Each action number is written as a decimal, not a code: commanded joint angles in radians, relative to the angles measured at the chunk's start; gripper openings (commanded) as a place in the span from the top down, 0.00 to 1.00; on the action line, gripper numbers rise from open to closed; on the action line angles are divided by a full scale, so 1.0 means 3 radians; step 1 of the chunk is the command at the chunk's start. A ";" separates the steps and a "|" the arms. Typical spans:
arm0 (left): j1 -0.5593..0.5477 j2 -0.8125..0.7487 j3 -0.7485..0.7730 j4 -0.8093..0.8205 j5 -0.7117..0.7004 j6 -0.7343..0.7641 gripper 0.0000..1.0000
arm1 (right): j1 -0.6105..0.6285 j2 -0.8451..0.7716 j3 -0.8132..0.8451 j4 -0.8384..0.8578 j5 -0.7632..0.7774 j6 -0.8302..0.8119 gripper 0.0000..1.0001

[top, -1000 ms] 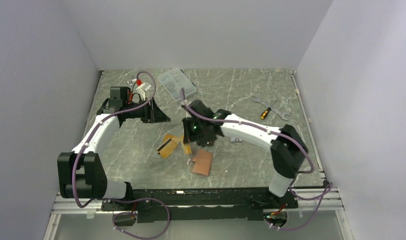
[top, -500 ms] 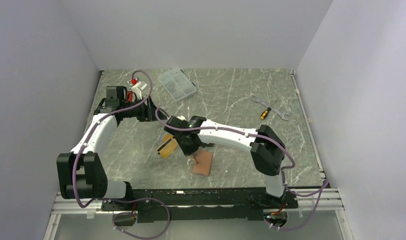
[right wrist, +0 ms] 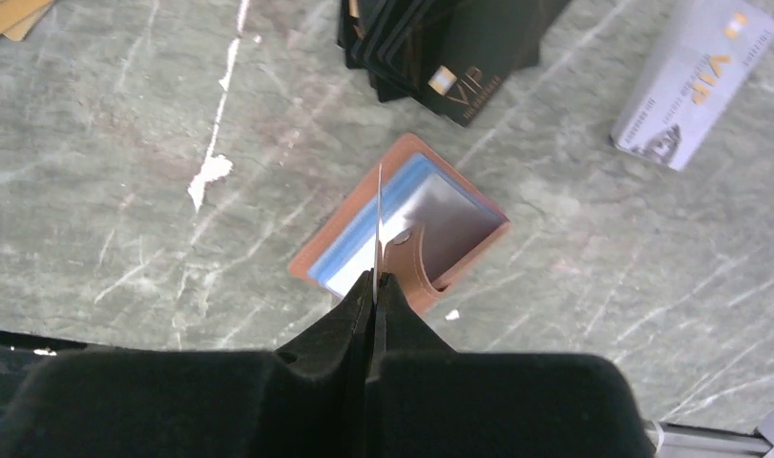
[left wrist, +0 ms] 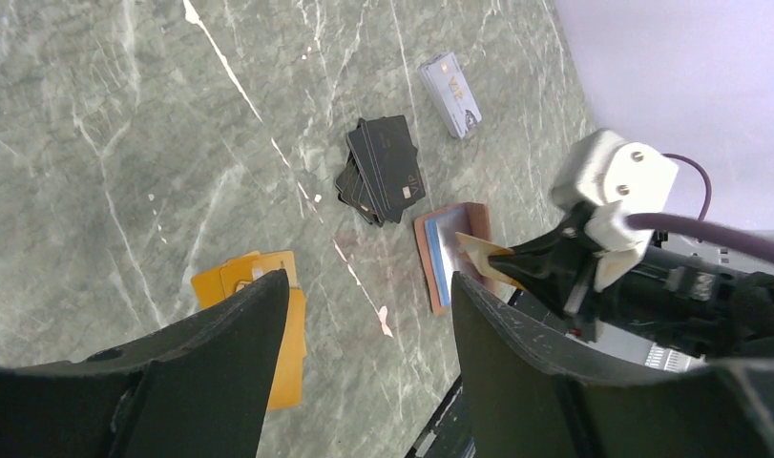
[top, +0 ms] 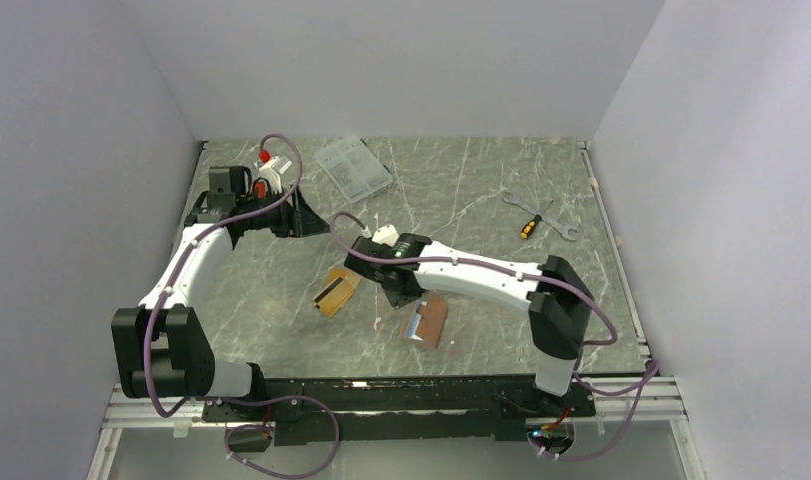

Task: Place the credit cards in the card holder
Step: Open the card holder at the center of the board.

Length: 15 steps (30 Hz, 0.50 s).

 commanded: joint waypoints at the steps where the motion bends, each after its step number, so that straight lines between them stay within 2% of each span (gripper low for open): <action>1: -0.0042 -0.0089 0.0200 -0.0033 -0.0029 0.0054 0.32 | -0.0002 -0.0405 -0.0195 -0.0265 0.0271 0.0271 1.00; 8: -0.0572 0.0024 0.0300 -0.0156 -0.0319 0.0068 0.32 | -0.0014 -0.0864 -0.0799 -0.0319 0.0300 0.0717 1.00; 15: -0.1283 0.0371 0.0416 -0.0295 -0.0697 0.0149 0.32 | -0.0095 -0.1233 -0.1560 -0.0037 0.0068 0.1074 1.00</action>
